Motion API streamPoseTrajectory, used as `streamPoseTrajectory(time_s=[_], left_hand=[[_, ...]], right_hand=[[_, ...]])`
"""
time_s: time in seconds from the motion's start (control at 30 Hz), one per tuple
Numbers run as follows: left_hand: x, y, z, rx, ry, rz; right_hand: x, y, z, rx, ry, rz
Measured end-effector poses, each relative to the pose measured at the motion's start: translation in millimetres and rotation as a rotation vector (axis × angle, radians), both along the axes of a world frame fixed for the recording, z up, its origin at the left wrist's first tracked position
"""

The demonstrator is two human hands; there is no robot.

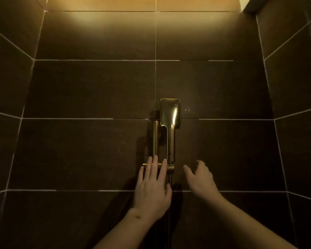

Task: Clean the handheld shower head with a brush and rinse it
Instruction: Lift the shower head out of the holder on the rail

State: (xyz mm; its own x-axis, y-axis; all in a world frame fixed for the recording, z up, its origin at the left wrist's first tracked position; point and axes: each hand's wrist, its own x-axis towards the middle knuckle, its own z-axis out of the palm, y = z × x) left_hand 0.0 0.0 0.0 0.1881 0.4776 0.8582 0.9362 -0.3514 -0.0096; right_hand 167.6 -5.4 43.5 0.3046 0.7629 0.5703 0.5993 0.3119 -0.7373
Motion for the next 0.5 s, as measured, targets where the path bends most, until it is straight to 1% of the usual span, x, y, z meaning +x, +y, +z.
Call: streamPoseTrajectory(time_s=[0.07,0.13,0.23,0.33,0.43,0.5], left_hand=[[7,8,4,-0.013,-0.051,-0.002],[15,16,4,-0.032,-0.073,0.014],[20,25,0,-0.104,-0.021,0.069],[19,27,-1,-0.117,0.024,0.093],[8,24,-4,-0.094,-0.004,0.046],[-4,24,-4,-0.091,-0.036,0.065]], right_hand=[[-2,7,7,0.009,-0.028,-0.016],[-5,11,14,0.006,-0.047,0.015],[-14,16,18,-0.034,-0.081,0.098],[-21,15,19,-0.076,-0.1,0.18],[-26,20,16,-0.101,-0.129,0.239],[-27,23,14,-0.117,-0.138,0.278]])
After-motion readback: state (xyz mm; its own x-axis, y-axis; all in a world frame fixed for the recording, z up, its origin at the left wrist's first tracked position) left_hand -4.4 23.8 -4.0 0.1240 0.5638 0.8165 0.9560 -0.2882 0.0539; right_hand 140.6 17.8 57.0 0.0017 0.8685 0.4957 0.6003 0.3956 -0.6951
